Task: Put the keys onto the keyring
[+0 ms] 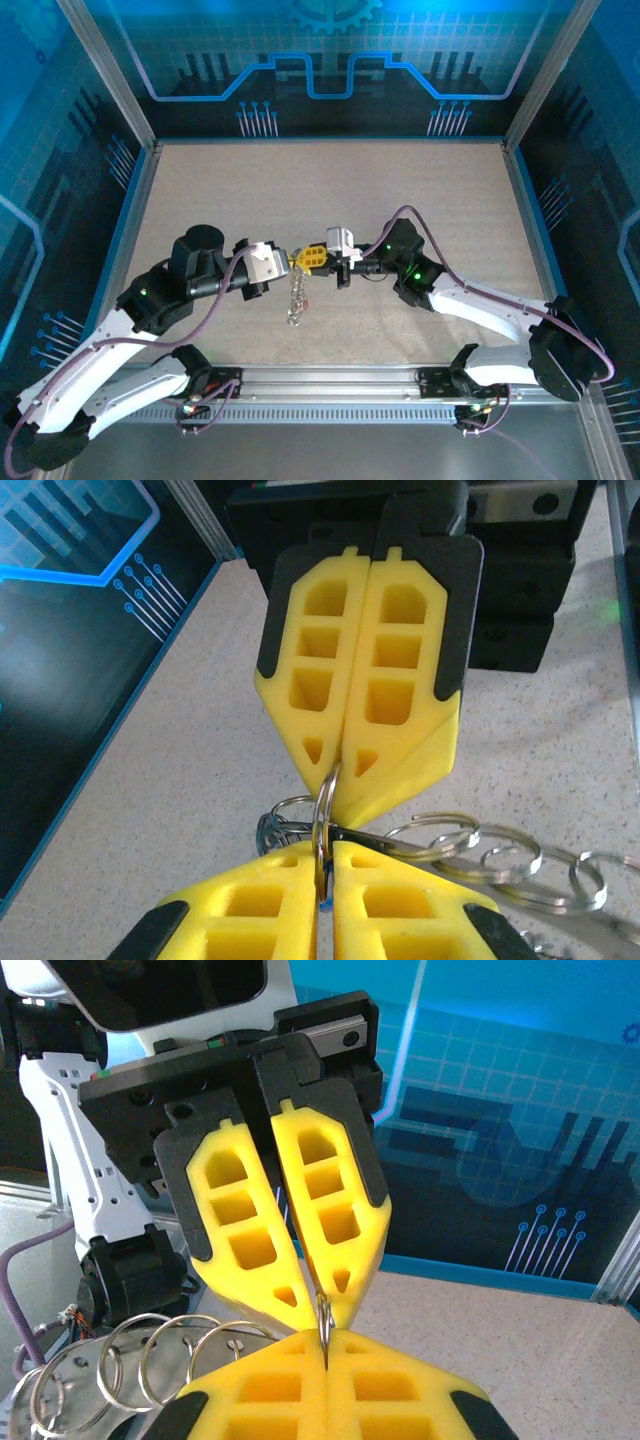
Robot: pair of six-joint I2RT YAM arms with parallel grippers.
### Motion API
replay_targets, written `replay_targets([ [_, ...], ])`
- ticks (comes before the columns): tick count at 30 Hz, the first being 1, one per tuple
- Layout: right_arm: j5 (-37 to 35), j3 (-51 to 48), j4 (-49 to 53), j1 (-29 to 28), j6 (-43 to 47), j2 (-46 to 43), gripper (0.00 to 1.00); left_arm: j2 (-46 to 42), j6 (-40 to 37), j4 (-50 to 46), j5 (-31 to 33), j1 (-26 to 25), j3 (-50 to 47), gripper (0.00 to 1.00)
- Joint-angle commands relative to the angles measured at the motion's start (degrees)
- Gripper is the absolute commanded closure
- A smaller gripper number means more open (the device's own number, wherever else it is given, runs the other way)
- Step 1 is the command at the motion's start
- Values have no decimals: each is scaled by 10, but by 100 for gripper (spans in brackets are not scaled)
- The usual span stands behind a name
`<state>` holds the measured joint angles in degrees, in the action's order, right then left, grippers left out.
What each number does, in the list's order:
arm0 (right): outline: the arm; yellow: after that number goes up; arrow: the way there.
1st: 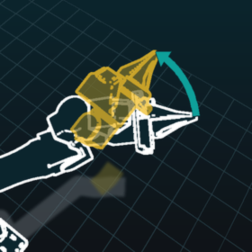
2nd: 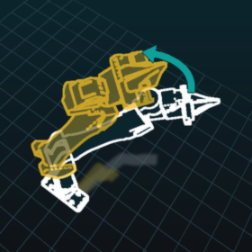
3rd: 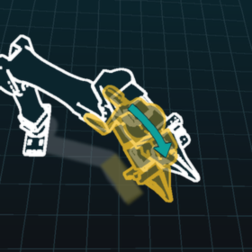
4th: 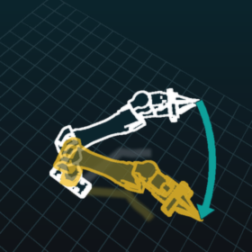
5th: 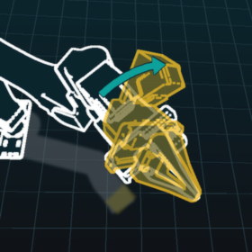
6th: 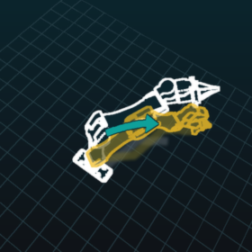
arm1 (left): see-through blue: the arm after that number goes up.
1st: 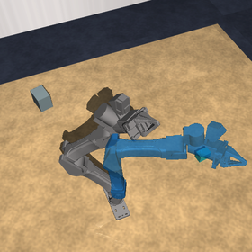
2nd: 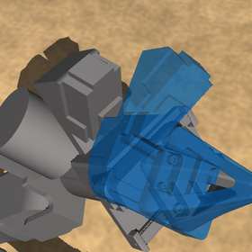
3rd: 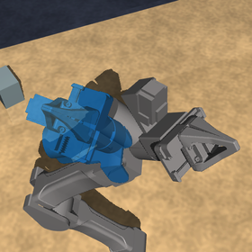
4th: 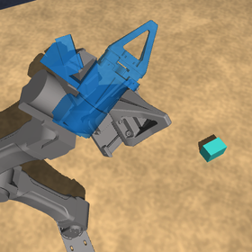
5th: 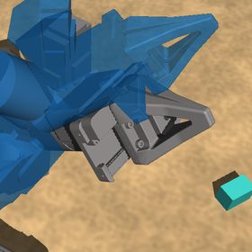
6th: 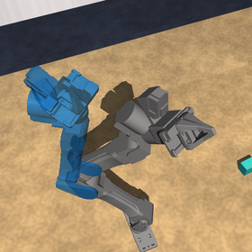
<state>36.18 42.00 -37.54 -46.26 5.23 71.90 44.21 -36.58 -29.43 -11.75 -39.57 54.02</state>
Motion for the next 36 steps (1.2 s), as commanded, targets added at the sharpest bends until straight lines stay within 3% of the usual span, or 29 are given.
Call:
replay_targets([
  [1,2,-8,-87,0,-25,-17,100,-5,27,44,-33,2,-13,88],
  [7,5,-17,-109,3,-36,-18,100,-5,25,38,-28,1,-16,87],
  [9,6,-17,-98,4,-32,-23,100,-9,19,27,-12,2,-18,78],
  [12,12,-15,-82,5,-23,-29,100,-22,13,34,2,1,-35,75],
  [21,28,-6,-62,6,-22,-26,100,-38,8,83,-3,2,-74,94],
  [22,29,-6,-60,6,-21,-26,100,-39,11,87,-3,2,-75,91],
  [24,27,-5,-54,6,-17,-28,100,-45,17,98,9,1,-77,73],
  [25,27,-4,-50,6,-16,-29,100,-49,16,102,13,2,-78,71],
  [30,31,-4,-40,6,-13,-32,100,-90,32,136,-1,2,-80,69],
  [36,33,0,-27,6,-8,-36,100,-66,20,117,-19,1,-64,74],
])
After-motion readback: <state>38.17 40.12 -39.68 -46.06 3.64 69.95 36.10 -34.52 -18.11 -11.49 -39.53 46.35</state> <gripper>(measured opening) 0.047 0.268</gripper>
